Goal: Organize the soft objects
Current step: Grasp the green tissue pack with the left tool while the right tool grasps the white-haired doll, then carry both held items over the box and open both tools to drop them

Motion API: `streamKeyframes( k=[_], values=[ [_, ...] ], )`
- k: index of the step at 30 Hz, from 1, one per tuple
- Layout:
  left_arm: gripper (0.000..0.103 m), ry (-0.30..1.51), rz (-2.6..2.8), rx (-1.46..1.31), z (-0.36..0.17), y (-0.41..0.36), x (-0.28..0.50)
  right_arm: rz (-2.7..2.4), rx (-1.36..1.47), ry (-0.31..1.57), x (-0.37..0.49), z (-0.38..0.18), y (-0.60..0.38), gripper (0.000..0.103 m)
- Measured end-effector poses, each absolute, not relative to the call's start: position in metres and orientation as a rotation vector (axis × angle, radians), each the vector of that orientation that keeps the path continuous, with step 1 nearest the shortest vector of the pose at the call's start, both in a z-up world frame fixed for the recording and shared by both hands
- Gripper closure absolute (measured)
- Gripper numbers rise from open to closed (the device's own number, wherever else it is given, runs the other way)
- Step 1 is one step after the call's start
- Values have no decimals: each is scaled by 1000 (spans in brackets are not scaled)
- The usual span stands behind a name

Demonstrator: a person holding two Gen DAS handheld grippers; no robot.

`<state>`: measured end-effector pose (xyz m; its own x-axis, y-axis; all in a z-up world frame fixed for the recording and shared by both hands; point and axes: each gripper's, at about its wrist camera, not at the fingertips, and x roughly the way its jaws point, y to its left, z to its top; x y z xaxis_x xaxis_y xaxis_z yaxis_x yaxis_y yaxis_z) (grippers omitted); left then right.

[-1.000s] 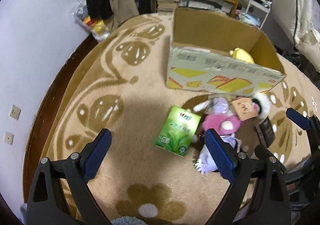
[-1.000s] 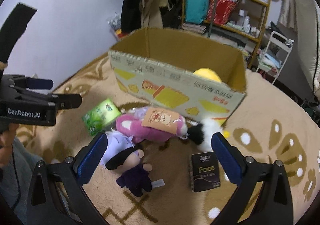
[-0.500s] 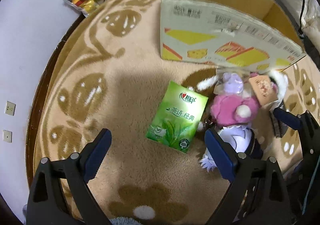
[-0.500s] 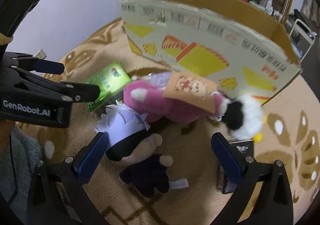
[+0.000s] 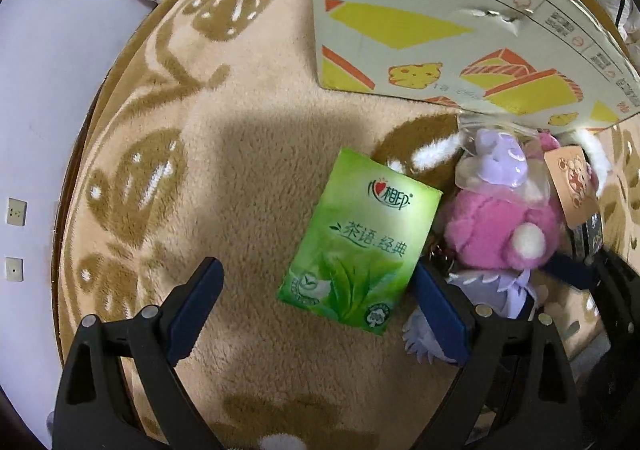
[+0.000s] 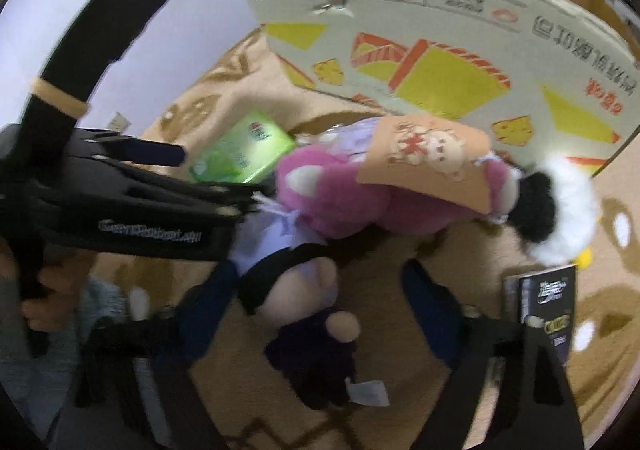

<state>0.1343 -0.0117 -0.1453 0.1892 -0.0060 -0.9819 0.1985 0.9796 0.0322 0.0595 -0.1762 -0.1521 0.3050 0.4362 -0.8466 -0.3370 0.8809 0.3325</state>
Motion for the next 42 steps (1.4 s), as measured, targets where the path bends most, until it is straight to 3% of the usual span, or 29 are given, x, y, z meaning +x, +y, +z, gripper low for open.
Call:
streamKeyframes(
  k=[2, 5, 10, 18, 42],
  values=[
    [11, 1371, -149, 160, -146, -13, 135, 544, 129, 1159, 59, -152, -176, 36],
    [22, 1370, -161, 148, -150, -17, 141, 584, 154, 1162, 58, -151, -173, 52],
    [46, 1368, -163, 121, -157, -17, 146, 581, 129, 1152, 55, -149, -170, 53],
    [46, 1306, -131, 81, -144, -5, 140, 547, 108, 1124, 44, -137, -179, 54],
    [46, 791, -163, 45, -33, -5, 70, 224, 119, 808, 4, -50, -254, 54]
  ],
)
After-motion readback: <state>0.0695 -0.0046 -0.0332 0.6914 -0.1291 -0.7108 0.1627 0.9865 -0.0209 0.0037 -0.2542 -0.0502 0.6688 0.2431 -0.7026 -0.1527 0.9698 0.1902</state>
